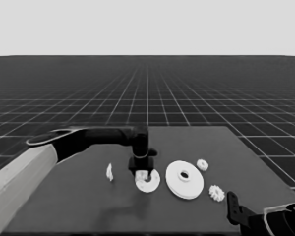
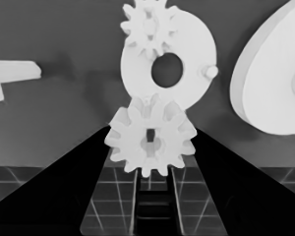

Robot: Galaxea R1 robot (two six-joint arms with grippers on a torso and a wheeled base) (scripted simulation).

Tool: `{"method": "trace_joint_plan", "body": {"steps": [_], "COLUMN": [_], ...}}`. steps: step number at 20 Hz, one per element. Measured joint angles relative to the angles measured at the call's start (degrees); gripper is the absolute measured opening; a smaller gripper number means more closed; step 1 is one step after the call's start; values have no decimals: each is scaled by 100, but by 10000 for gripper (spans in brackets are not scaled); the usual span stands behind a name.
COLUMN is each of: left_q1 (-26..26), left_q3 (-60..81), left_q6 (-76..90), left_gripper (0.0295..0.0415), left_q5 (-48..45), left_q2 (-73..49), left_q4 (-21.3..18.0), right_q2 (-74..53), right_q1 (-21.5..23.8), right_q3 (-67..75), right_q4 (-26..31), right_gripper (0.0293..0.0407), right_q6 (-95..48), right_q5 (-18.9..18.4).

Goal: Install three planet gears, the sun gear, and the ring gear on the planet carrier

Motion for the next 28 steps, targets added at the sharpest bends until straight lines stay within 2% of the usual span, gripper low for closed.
{"method": "trace_joint_plan", "body": {"steps": [1, 3, 10, 12, 13, 14, 20, 21, 23, 28], "left_q1": [385, 795, 970, 973, 974, 974, 975, 636, 211, 12], "left_q3": [-161, -399, -550, -553, -553, -554, -554, -250, -51, 2], "left_q6": [123, 290, 390, 392, 392, 392, 392, 182, 33, -11], "left_gripper": [312, 312, 312, 372, 381, 383, 385, 385, 385, 385], "left_q5": [-37, -117, -179, -181, -181, -181, -181, -58, -3, 2], "left_q2": [33, 79, 113, 113, 113, 113, 113, 42, 12, 6], "left_q4": [411, 783, 963, 966, 967, 967, 968, 606, 219, 17], "right_q2": [0, 0, 0, 0, 0, 0, 0, 0, 0, 0], "right_q1": [0, 0, 0, 0, 0, 0, 0, 0, 0, 0], "right_q3": [0, 0, 0, 0, 0, 0, 0, 0, 0, 0], "right_q4": [0, 0, 0, 0, 0, 0, 0, 0, 0, 0], "right_gripper": [385, 385, 385, 385, 385, 385, 385, 385, 385, 385], "right_q6": [0, 0, 0, 0, 0, 0, 0, 0, 0, 0], "right_q5": [0, 0, 0, 0, 0, 0, 0, 0, 0, 0]}}
